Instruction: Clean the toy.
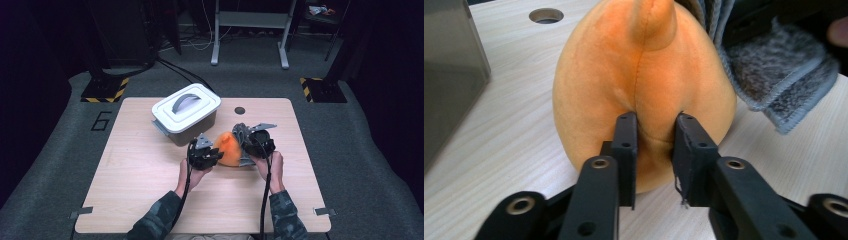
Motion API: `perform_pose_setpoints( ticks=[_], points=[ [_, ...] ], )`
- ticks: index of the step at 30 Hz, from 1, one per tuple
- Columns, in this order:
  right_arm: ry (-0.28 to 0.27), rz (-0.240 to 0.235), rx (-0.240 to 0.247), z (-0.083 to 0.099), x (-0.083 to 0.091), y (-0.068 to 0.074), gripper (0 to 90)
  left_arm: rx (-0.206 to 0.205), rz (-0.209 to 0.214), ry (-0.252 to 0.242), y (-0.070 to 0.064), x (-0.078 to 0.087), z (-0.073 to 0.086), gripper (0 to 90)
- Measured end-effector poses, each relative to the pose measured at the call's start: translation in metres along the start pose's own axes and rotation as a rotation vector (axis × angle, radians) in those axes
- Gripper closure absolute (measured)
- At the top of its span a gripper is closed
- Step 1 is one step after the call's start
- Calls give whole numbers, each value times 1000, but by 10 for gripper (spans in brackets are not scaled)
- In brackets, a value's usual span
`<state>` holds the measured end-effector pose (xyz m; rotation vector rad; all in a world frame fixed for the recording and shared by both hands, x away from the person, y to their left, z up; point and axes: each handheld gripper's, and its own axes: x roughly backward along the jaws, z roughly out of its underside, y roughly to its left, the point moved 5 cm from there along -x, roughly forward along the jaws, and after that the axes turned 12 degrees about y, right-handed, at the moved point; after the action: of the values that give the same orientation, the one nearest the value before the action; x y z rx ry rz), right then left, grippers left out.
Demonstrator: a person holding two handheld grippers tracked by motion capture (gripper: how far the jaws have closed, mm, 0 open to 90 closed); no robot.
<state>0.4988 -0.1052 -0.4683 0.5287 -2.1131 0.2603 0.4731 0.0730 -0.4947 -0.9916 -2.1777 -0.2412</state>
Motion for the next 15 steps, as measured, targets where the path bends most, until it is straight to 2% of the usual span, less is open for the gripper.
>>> perform_pose_setpoints(
  ticks=[1,2,4,6,7,8,9,10,11,13,15],
  points=[
    [-5,16,5,2,-1,-2,713,14,-9,-22,1,2,0,643],
    [-5,16,5,2,-1,-2,713,14,-9,-22,1,2,0,605],
    [-3,9,-4,3,-1,-3,715,27,-15,-17,5,3,3,594],
    [4,19,-8,4,-2,-5,718,43,-35,-3,9,3,6,562],
    [5,16,-17,5,-2,-7,722,69,-28,4,14,2,10,525],
    [0,21,-6,5,-3,-9,722,70,-30,18,17,1,12,516],
    [4,20,-20,7,-3,-10,723,74,-28,28,19,0,14,507],
    [0,23,-15,7,-4,-12,723,74,-28,28,19,0,14,499],
    [9,23,-23,8,-4,-12,724,94,-16,36,21,-4,16,496],
    [6,22,-20,10,-5,-15,724,91,-6,46,21,-7,16,497],
    [5,23,-24,11,-6,-16,724,98,2,38,20,-10,16,548]
  ],
)
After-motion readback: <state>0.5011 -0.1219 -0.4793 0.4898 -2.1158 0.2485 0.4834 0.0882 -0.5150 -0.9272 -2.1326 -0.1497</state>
